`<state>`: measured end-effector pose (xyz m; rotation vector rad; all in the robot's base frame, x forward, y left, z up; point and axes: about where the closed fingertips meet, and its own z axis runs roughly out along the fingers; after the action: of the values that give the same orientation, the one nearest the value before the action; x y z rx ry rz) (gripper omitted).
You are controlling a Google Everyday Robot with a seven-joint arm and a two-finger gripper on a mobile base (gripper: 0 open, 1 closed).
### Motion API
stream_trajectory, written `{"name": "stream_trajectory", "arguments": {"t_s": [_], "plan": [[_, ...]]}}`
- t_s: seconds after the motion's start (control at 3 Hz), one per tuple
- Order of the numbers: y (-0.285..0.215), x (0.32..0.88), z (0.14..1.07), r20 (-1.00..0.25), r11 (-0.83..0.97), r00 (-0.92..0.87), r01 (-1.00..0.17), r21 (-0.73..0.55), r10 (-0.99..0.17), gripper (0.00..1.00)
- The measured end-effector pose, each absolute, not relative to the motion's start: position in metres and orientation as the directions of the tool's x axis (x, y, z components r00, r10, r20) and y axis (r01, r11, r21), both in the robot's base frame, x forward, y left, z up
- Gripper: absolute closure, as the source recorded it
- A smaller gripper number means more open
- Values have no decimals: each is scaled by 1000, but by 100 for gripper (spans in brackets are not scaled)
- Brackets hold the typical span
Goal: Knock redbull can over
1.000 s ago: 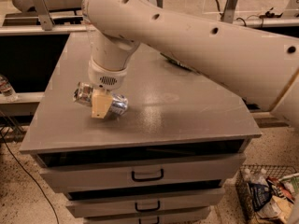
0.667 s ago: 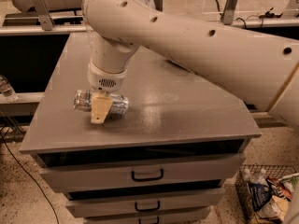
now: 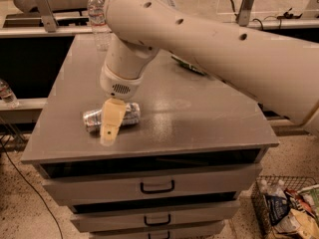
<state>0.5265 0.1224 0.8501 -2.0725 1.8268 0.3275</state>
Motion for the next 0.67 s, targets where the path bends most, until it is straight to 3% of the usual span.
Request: {"name": "stream_trajectory", "arguments": {"t_s": [0.67], "plan": [[91, 537, 898, -693, -12, 147, -981, -196, -705, 0]]}}
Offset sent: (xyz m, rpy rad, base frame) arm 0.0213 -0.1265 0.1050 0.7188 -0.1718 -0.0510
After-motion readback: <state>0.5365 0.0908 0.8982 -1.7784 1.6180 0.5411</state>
